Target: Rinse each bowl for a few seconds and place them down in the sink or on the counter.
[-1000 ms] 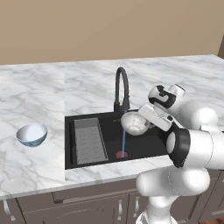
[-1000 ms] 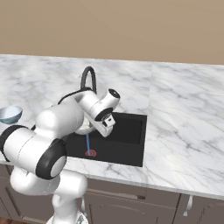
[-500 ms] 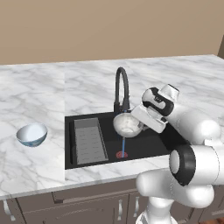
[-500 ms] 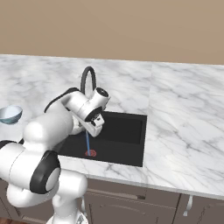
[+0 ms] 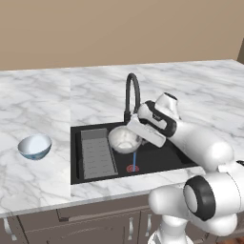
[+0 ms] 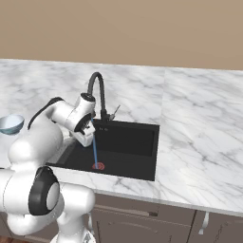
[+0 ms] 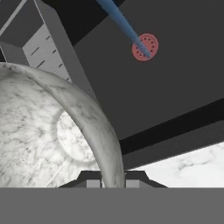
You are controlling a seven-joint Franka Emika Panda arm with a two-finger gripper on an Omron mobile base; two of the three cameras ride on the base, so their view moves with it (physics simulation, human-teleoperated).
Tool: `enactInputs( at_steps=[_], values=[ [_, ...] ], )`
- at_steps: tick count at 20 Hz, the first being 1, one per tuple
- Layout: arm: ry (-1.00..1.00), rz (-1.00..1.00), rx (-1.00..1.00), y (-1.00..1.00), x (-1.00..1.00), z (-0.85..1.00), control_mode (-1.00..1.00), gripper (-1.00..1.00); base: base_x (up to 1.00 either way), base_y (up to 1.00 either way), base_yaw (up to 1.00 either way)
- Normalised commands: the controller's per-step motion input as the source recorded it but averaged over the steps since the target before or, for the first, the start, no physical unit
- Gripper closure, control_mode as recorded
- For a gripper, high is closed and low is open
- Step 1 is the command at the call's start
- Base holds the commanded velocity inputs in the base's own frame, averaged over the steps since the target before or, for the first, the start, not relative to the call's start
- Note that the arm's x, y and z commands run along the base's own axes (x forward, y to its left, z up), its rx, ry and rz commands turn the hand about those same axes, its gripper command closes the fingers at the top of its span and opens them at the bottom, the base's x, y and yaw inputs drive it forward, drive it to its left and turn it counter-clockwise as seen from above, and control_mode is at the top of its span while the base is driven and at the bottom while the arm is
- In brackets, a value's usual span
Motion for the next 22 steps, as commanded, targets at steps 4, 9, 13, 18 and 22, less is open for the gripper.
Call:
enactInputs(
  at_steps=[4, 9, 13, 18, 22],
  values=[
    [0.04, -0.01, -0.08, 0.66, 0.02, 0.01, -1.0, 1.0, 0.0, 0.0, 0.0],
    [0.07, -0.01, -0.07, 0.56, 0.16, 0.0, -1.0, 1.0, 0.0, 0.0, 0.0],
    [0.08, 0.0, -0.05, 0.37, 0.3, -0.01, -1.0, 1.0, 0.0, 0.0, 0.0],
    [0.05, 0.0, -0.02, 0.31, 0.32, -0.11, -1.0, 1.0, 0.0, 0.0, 0.0],
    [0.0, 0.0, -0.03, 0.25, 0.27, -0.19, -1.0, 1.0, 0.0, 0.0, 0.0]
  ],
)
